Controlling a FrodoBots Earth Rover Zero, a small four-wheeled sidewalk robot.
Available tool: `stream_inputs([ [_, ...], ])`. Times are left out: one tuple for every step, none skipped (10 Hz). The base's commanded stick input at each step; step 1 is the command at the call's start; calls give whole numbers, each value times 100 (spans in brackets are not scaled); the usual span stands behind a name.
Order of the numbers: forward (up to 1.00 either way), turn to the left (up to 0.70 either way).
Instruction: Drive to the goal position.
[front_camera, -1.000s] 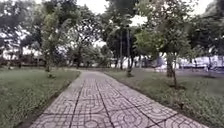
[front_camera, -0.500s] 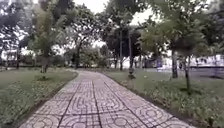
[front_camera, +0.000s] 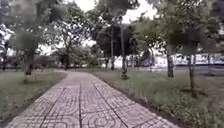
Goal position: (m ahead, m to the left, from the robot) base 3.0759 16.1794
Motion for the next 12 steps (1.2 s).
stream_inputs([
  [100,0],
  [100,0],
  [100,0],
  [100,5],
  [100,27],
  [100,27],
  [100,27],
  [100,27],
  [100,27],
  [100,27],
  [85,30],
  [30,40],
])
